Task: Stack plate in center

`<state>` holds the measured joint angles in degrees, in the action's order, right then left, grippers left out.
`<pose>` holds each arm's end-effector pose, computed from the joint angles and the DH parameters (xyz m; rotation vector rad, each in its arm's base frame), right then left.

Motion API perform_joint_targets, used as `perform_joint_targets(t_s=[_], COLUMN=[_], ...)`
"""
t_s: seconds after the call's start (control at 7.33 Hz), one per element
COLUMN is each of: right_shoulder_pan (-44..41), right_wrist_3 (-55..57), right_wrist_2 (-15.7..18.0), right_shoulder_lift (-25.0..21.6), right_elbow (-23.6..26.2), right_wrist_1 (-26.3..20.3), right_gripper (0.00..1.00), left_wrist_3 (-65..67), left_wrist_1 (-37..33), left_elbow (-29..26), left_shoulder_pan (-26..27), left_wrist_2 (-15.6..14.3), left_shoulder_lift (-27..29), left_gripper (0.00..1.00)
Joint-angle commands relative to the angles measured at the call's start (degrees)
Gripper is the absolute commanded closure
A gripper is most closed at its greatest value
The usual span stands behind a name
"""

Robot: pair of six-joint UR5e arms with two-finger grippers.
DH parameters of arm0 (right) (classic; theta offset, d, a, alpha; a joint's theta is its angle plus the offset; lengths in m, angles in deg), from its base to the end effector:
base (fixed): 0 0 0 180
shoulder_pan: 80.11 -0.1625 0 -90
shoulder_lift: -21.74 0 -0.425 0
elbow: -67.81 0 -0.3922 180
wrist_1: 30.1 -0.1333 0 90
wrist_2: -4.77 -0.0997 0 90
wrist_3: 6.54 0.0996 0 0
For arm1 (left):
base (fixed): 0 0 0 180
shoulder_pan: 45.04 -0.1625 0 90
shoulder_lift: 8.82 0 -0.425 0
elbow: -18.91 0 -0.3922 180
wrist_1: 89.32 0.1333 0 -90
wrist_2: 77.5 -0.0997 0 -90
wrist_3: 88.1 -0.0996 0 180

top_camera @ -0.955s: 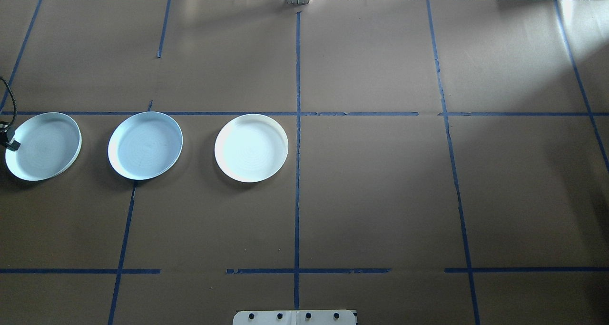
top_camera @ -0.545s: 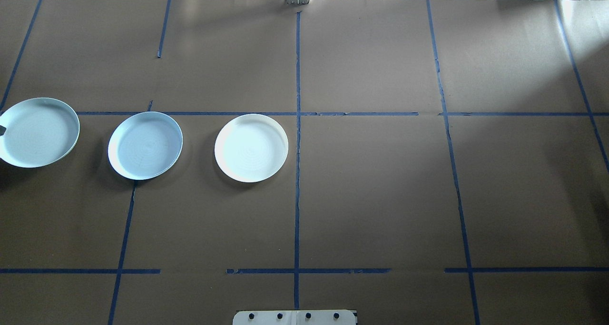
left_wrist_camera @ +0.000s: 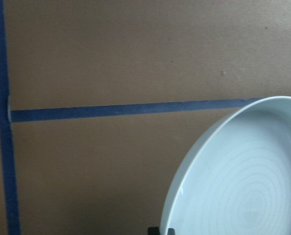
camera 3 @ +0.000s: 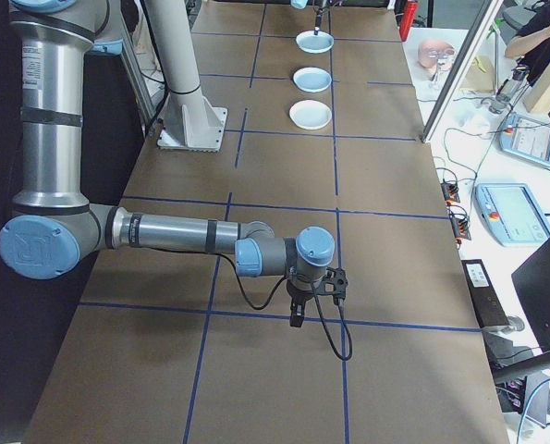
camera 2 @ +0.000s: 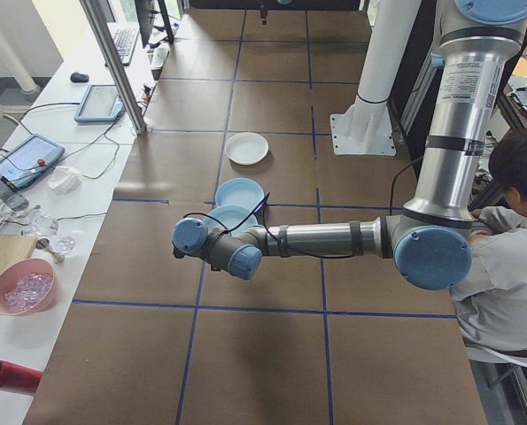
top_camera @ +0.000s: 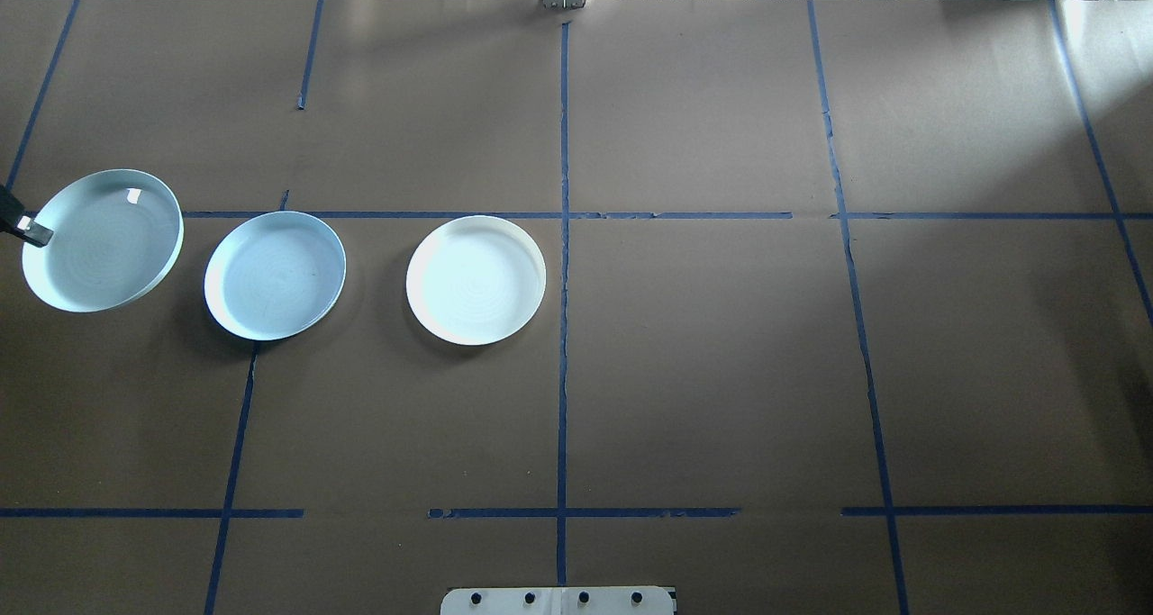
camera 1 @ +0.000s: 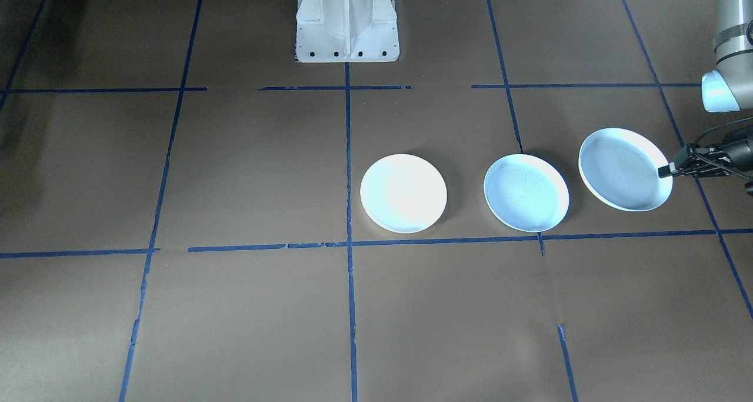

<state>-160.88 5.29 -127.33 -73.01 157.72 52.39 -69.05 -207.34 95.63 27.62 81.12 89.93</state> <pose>-0.0079 -0.4634 0.6883 -0.0905 -0.7304 0.0262 0.1287 -0.5481 0.6071 -0.0269 1.2325 0.2194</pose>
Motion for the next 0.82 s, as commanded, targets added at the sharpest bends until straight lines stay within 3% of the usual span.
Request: perform_joint_targets(t_s=[0.0, 0.27, 0.55, 0.68], right_shoulder_pan=[0.00, 0.00, 0.00, 0.00], right_wrist_3=[-0.05, 0.04, -0.05, -0.05], right_wrist_2=[0.00, 0.00, 0.00, 0.00], right_shoulder_lift=[0.00, 0.00, 0.00, 0.00], right_elbow=[0.00, 0.00, 0.00, 0.00], right_wrist_1=[-0.04, -0.04, -0.04, -0.04], right_gripper=[0.00, 0.00, 0.00, 0.00], left_wrist_3=[4.72, 8.11, 8.29, 8.37], left_wrist_1=[-0.63, -0.63, -0.63, -0.72], left_elbow=[0.01, -1.38, -4.81, -5.26], left_shoulder_pan=[-6.53, -10.69, -11.48, -11.66], left_wrist_2=[0.45, 0.28, -5.84, -6.13], left_shoulder_lift=[4.68, 6.81, 8.74, 8.92], left_gripper=[1.00, 1.00, 1.00, 1.00])
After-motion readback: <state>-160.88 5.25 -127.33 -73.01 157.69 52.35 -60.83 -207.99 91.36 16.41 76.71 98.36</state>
